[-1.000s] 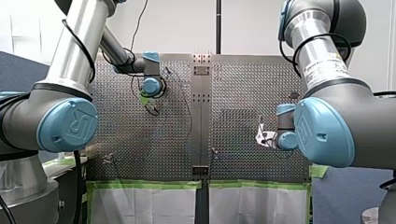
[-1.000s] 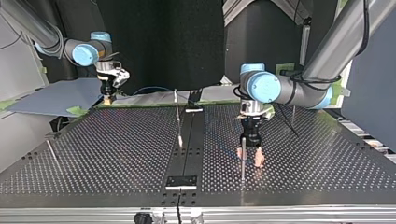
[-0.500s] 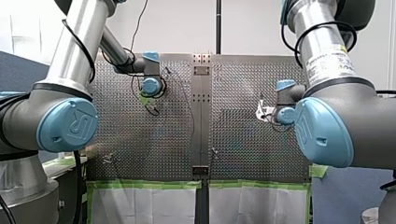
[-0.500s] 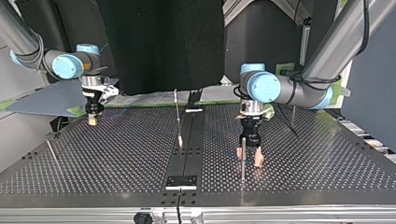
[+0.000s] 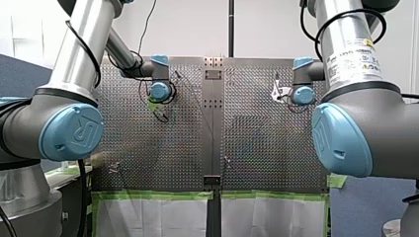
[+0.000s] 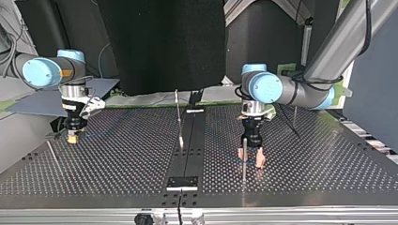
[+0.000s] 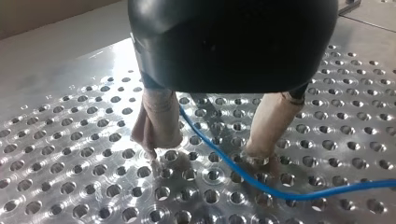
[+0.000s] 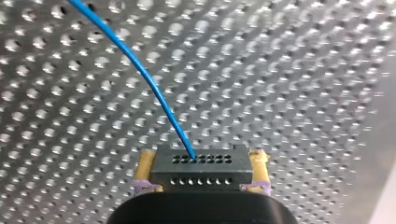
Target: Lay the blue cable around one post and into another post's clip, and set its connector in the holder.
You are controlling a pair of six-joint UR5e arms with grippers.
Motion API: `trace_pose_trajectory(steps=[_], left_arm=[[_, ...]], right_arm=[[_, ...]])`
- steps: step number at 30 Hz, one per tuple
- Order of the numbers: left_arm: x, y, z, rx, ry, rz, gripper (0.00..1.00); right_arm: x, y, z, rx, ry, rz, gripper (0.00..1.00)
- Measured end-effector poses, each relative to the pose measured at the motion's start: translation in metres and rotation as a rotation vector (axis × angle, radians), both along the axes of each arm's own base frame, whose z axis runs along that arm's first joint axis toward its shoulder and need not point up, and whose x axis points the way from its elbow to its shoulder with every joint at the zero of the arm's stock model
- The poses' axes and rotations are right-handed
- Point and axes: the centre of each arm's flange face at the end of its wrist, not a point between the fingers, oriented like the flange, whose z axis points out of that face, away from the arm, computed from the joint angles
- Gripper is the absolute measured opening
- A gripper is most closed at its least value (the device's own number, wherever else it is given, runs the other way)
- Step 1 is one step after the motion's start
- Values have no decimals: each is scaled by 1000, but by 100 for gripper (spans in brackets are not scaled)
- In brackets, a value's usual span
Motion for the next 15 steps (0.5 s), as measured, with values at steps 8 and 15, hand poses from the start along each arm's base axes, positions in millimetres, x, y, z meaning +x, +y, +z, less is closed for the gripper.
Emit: trace_pose_trajectory(steps=[8, 15], left_arm=[[1, 2, 0, 0, 0, 4, 100], [1, 3, 0, 1, 0, 4, 100]], right_arm=[[-6, 13, 33, -8, 30, -35, 0], [-20, 29, 54, 2, 75, -104, 0]])
